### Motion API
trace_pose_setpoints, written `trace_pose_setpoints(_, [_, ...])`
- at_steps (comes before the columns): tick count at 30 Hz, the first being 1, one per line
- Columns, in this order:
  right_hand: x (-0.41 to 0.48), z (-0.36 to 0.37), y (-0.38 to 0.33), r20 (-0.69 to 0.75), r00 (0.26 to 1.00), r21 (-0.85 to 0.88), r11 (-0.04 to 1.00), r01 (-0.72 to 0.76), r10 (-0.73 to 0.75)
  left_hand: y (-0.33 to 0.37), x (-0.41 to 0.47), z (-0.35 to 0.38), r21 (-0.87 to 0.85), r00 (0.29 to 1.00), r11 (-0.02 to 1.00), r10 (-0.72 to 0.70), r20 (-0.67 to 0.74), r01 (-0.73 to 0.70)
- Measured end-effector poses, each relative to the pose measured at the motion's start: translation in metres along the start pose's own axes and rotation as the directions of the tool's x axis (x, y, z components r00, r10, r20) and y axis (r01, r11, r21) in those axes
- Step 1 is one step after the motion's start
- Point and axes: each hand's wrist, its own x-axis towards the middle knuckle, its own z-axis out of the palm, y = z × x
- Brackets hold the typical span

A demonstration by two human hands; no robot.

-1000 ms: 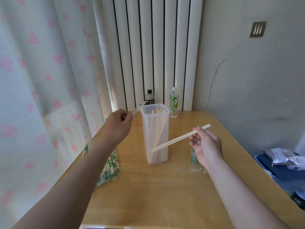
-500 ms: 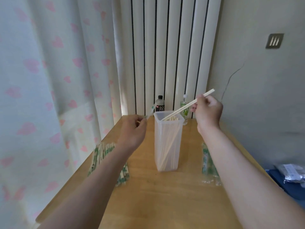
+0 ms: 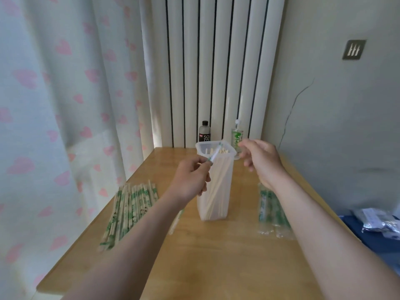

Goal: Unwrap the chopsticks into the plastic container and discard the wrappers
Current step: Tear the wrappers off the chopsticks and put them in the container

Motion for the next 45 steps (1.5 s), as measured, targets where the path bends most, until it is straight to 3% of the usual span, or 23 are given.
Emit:
trace_pose_setpoints(2, [-0.007, -0.014, 0.005, 0.182, 0.983, 0.082, 0.996, -0.045, 0.030, 0.001, 0.000, 0.020, 0.001, 0.998, 1.000, -0.002, 0.065, 0.002])
trace_pose_setpoints(4, [-0.012, -0.026, 0.008, 0.227, 0.974, 0.027, 1.000, -0.016, 0.009, 0.003, -0.001, 0.044, 0.005, 0.992, 1.000, -0.002, 0.129, 0.001])
trace_pose_setpoints(7, [-0.006, -0.049, 0.020, 0.085, 0.996, -0.009, 1.000, -0.016, 0.017, 0.001, -0.001, 0.076, 0.005, 0.975, 0.999, -0.032, 0.220, 0.032])
trace_pose_setpoints(10, [0.000, -0.086, 0.037, -0.099, 0.991, 0.097, 0.992, -0.085, 0.095, -0.011, 0.001, 0.103, 0.069, 0.948, 0.994, -0.099, 0.303, 0.082])
trace_pose_setpoints(12, [0.000, -0.111, 0.054, -0.142, 0.976, 0.137, 0.979, -0.149, 0.168, -0.022, 0.004, 0.118, 0.130, 0.947, 0.986, -0.134, 0.292, 0.100])
trace_pose_setpoints(14, [-0.002, -0.133, 0.079, -0.210, 0.951, 0.055, 0.974, -0.219, 0.226, -0.031, 0.010, 0.133, 0.164, 0.950, 0.976, -0.180, 0.257, 0.140])
trace_pose_setpoints(16, [-0.010, -0.152, 0.114, -0.311, 0.919, -0.157, 0.940, -0.302, 0.243, -0.038, 0.018, 0.148, 0.190, 0.945, 0.964, -0.228, 0.233, 0.186])
trace_pose_setpoints(19, [-0.029, -0.168, 0.171, -0.365, 0.900, -0.468, 0.789, -0.398, 0.238, -0.049, 0.034, 0.171, 0.271, 0.943, 0.940, -0.264, 0.200, 0.206])
trace_pose_setpoints(25, [-0.038, -0.163, 0.195, -0.353, 0.924, -0.647, 0.674, -0.357, 0.151, -0.067, 0.063, 0.218, 0.436, 0.959, 0.885, -0.245, 0.141, 0.162])
trace_pose_setpoints(33, [-0.035, -0.167, 0.201, -0.318, 0.933, -0.649, 0.679, -0.342, 0.165, -0.087, 0.076, 0.247, 0.573, 0.965, 0.811, -0.232, 0.121, 0.123])
trace_pose_setpoints(40, [-0.036, -0.168, 0.204, -0.340, 0.927, -0.617, 0.706, -0.348, 0.159, -0.077, 0.069, 0.230, 0.580, 0.977, 0.811, -0.177, 0.118, 0.077])
trace_pose_setpoints(45, [-0.036, -0.169, 0.193, -0.312, 0.922, -0.564, 0.737, -0.373, 0.228, -0.070, 0.049, 0.194, 0.532, 0.965, 0.847, -0.151, 0.216, 0.013])
